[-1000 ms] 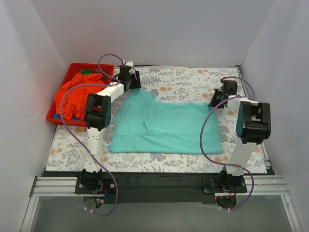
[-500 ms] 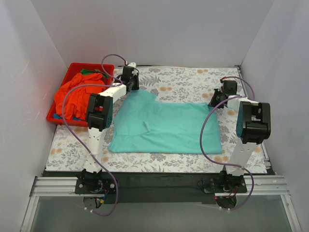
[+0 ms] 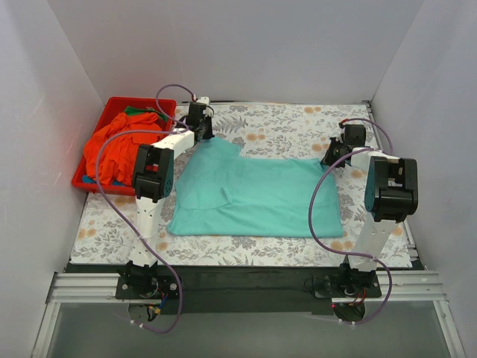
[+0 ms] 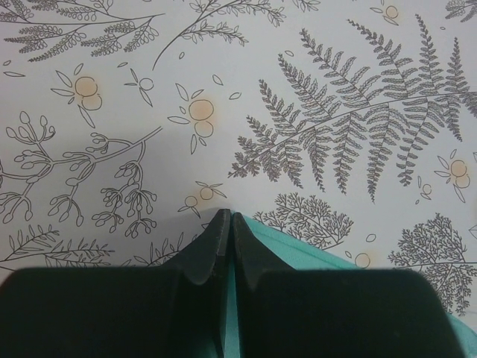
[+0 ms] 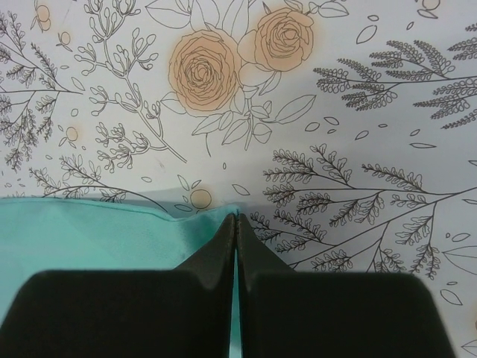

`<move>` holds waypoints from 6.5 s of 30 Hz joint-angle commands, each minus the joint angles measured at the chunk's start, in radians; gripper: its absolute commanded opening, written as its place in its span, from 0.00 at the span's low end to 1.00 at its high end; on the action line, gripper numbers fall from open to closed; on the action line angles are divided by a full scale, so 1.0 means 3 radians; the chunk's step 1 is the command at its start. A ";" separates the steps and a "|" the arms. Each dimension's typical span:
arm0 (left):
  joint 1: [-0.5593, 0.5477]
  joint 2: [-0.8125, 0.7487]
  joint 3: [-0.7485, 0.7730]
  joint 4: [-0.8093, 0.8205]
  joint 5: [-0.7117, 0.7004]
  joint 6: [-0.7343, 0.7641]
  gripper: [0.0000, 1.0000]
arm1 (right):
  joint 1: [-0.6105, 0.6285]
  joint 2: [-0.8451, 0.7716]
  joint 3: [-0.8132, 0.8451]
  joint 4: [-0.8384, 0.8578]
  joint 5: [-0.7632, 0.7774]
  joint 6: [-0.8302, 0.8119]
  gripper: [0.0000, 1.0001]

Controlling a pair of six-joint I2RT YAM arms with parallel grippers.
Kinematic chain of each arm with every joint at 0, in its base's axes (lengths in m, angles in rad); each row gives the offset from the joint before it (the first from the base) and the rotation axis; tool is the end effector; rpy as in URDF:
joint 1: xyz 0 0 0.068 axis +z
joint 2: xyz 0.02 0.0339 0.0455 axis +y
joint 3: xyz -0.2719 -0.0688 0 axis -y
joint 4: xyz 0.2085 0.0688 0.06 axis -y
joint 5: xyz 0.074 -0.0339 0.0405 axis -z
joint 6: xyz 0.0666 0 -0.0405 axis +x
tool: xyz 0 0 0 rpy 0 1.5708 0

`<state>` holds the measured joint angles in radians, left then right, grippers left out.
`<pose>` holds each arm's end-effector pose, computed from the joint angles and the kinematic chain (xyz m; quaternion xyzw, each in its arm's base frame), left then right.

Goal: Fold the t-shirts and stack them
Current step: Fold the tshirt

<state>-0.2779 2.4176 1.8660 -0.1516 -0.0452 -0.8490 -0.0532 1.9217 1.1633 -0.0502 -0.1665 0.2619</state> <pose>0.5200 -0.1452 0.1446 -0.2646 0.8677 -0.2071 0.3662 0.4026 -0.0104 0.1680 0.1146 0.9184 0.1154 0.3606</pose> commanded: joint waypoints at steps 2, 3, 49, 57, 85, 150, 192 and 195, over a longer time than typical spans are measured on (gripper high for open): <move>-0.0009 -0.0143 -0.0023 -0.0093 0.0125 -0.0039 0.00 | -0.0017 -0.0009 0.0059 0.0091 -0.0094 -0.0004 0.01; -0.0004 -0.0143 -0.0013 -0.0083 0.0125 -0.0049 0.00 | -0.0017 -0.0009 0.0080 0.0091 -0.0099 0.0001 0.01; 0.0303 -0.2520 -0.3084 0.2167 0.1209 -0.0611 0.00 | -0.0017 -0.0714 -0.0231 0.0423 -0.0212 0.0073 0.01; 0.0287 -0.3118 -0.3948 0.2351 0.1056 -0.0729 0.00 | -0.0012 -0.1057 -0.0794 0.0566 -0.0105 0.0093 0.01; 0.0287 -0.3672 -0.4456 0.2178 0.0821 -0.0811 0.00 | -0.0017 -0.1354 -0.1116 0.0546 0.0090 0.0109 0.01; -0.0178 -0.2588 -0.4062 0.1779 0.0355 -0.1322 0.57 | 0.0546 -0.1231 -0.1561 0.0939 -0.0033 0.0093 0.41; 0.0026 -0.0558 -0.1706 0.0802 0.0590 -0.0933 0.59 | 0.1481 -0.1384 -0.1965 0.0270 0.0448 0.0502 0.39; 0.0026 -0.0384 -0.1445 0.0731 0.0707 -0.0979 0.59 | 0.1655 -0.1430 -0.2037 0.0269 0.0453 0.0569 0.39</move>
<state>-0.2687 2.2135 1.4055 0.2443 0.1101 -1.1450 0.3981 1.4811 0.6033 0.1585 -0.0326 0.3862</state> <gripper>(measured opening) 0.585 0.391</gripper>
